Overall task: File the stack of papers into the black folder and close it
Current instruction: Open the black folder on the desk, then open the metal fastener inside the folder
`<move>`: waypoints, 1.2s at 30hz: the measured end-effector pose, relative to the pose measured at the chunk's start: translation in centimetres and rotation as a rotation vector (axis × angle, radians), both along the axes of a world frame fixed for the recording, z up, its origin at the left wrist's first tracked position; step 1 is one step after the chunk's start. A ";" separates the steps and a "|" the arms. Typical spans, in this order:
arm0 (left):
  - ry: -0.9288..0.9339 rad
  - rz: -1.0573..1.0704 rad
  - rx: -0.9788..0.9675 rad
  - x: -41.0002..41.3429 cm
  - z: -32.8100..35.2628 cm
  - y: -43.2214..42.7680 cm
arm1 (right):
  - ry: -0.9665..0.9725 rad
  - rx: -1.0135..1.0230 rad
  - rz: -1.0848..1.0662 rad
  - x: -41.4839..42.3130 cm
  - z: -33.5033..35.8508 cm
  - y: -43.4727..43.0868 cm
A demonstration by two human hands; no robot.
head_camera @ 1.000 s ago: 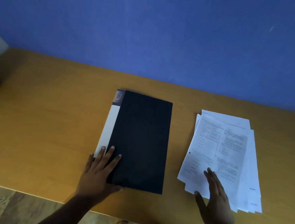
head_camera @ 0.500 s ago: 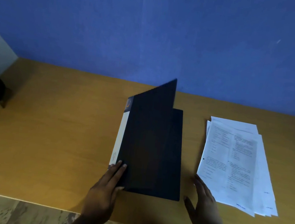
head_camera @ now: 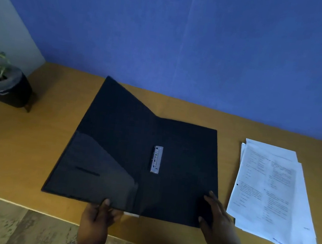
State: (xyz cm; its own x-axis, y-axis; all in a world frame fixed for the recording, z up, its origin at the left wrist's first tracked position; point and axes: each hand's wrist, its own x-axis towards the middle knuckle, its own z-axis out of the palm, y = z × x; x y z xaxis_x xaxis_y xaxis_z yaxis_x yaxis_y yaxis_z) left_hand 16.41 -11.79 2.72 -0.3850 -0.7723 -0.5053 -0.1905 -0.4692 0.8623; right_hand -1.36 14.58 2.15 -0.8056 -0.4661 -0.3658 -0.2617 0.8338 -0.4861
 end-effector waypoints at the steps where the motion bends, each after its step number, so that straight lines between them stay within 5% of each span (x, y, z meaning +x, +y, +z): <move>1: 0.017 0.043 0.092 0.3 -0.1 0.0 | 0.000 0.000 0.004 0.0 0.1 -0.1; 6: -0.061 -0.019 0.360 1.8 -0.9 -0.1 | -0.002 0.030 0.021 -0.1 0.3 -0.2; 13: -0.285 -0.201 0.429 2.5 0.4 0.1 | 0.004 0.135 0.094 -0.7 0.2 -0.4; 19: -0.428 -0.939 -0.256 -2.5 2.7 -0.7 | 0.017 0.321 0.231 -2.3 0.7 -1.5; 23: -0.464 -1.021 -0.597 -8.8 3.2 -1.9 | 0.031 0.459 0.368 -3.4 1.2 -2.4; 36: -0.793 -1.159 -0.760 -15.1 1.0 -3.3 | -0.099 0.567 0.512 -4.3 3.2 -2.8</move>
State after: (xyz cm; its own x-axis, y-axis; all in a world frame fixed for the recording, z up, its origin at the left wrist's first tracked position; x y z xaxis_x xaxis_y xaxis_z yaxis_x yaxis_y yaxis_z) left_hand 1.27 -15.11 3.73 -0.7554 -0.4169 -0.5055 -0.6162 0.7145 0.3315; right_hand -5.67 11.79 5.31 -0.4907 -0.4919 -0.7192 -0.6596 0.7491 -0.0622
